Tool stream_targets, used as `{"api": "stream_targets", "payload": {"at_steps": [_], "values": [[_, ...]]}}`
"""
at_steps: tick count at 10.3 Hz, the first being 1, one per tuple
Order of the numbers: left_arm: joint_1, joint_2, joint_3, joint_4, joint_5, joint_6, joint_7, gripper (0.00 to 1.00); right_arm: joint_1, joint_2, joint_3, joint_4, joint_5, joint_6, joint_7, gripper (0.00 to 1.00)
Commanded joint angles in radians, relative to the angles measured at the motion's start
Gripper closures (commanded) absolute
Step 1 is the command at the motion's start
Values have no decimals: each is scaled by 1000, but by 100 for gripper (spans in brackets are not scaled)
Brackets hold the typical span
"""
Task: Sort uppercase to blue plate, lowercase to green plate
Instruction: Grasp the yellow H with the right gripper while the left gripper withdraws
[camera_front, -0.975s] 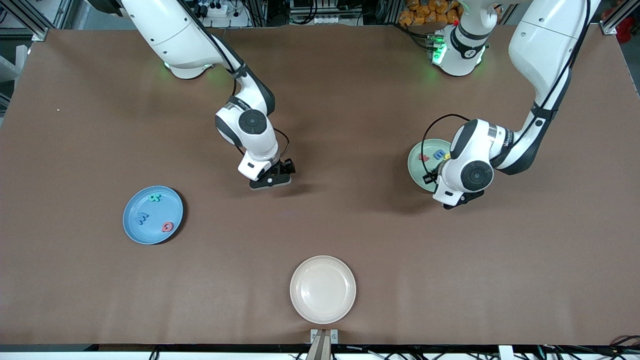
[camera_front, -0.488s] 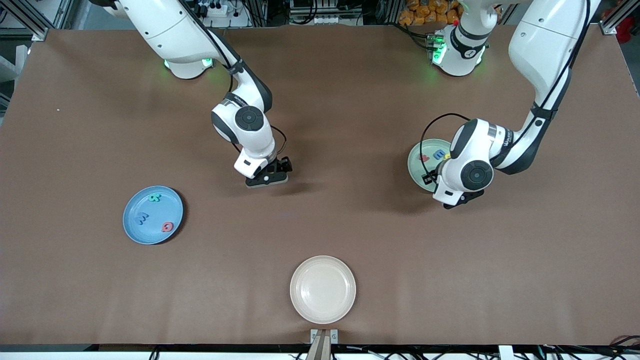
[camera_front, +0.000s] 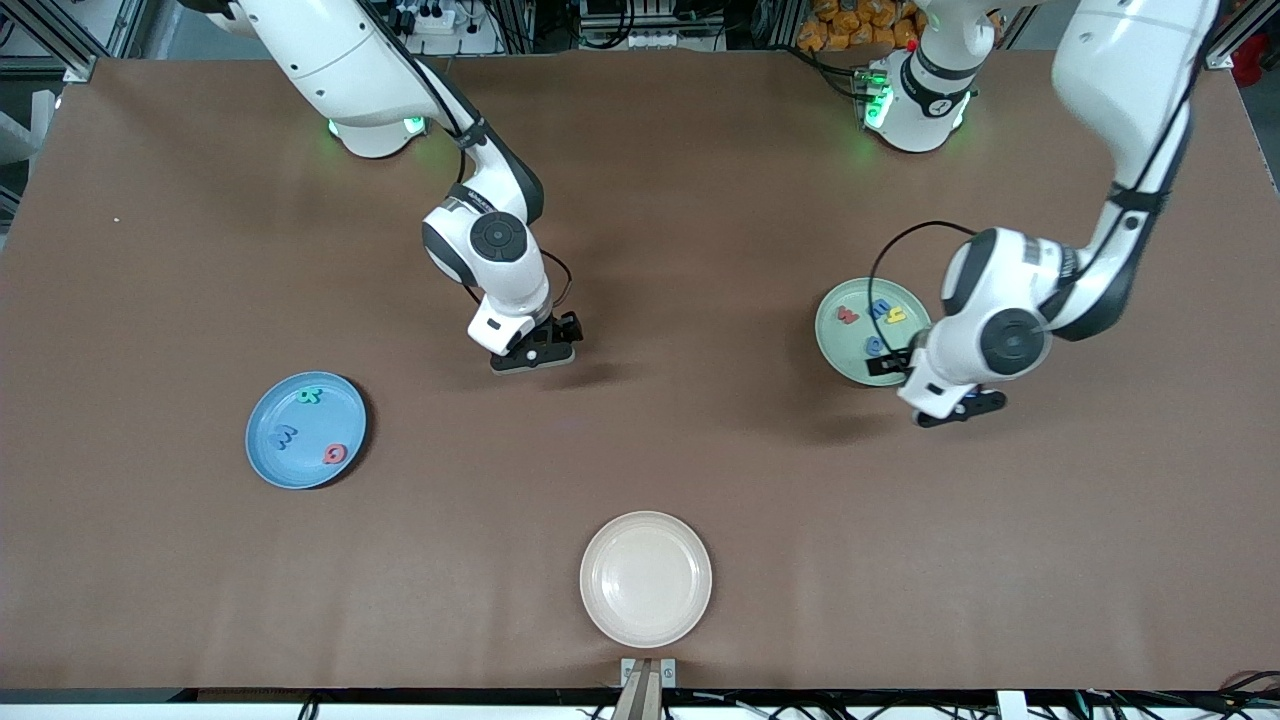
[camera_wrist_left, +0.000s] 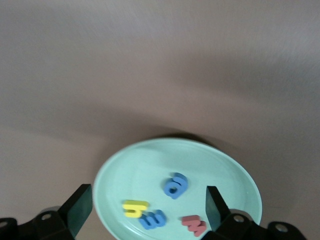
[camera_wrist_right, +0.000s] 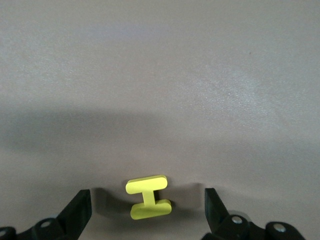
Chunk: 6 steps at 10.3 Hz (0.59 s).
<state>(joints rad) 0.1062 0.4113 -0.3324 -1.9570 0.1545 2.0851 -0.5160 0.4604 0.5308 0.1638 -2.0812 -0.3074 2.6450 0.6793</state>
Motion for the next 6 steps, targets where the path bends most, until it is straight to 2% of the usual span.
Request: {"api": "stream_targets", "payload": {"at_steps": [1,3,4,5,6], "values": [[33,-52,0,24,-1,-11,146,0,-9,-18,8,-20,-5,0,0,0],[46,-81,25,44,-51,-11,227,0,-9,-17,8,-20,-4,0,0,0],[47,-109,44,50,-68,-11,291,0,-9,-17,8,-20,-4,1,5,11],[50,-144,71,67,-76,-34,357,0,-8,-17,8,-20,-5,1,9,59],[52,-166,104,105,-105,-84,402,0,-6,-17,8,-20,-4,1,9,100]]}}
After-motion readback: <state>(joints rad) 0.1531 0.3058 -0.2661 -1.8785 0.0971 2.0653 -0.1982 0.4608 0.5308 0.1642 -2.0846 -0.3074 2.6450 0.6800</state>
